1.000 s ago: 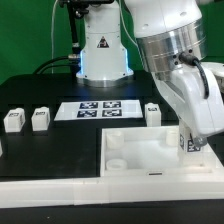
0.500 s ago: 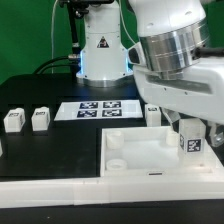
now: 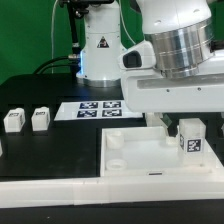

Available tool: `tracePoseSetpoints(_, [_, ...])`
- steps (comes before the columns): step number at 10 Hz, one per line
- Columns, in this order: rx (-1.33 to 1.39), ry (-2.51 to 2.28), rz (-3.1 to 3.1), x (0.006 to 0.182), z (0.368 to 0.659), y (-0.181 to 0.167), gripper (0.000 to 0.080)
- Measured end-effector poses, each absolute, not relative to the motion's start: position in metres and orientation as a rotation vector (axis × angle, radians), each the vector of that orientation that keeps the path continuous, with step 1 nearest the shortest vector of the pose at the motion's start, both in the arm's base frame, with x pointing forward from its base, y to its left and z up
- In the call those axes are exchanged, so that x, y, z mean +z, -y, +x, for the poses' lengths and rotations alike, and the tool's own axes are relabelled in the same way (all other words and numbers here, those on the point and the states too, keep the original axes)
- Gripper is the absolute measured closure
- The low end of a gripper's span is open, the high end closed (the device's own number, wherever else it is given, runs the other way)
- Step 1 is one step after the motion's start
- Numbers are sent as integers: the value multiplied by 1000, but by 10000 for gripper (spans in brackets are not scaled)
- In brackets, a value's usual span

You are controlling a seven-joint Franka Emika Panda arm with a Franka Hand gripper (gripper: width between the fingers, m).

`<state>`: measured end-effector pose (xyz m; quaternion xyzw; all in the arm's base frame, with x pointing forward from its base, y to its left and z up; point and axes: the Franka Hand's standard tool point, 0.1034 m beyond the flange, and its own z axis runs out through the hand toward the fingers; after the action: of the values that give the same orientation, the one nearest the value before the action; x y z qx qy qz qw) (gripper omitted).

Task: Assemble one leg

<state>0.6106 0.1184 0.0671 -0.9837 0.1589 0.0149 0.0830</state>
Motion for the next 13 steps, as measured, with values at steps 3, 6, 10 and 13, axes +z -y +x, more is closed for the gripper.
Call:
tracePoseSetpoints(3, [0, -100, -3013, 70, 615, -115, 195])
tracePoseSetpoints(6, [20, -409, -2982, 70, 615, -117, 474])
tracePoseSetpoints(10, [30, -1251, -2732, 70, 615, -117, 506])
tracePoseSetpoints(13, [144, -1967, -2148, 69, 620, -116, 506])
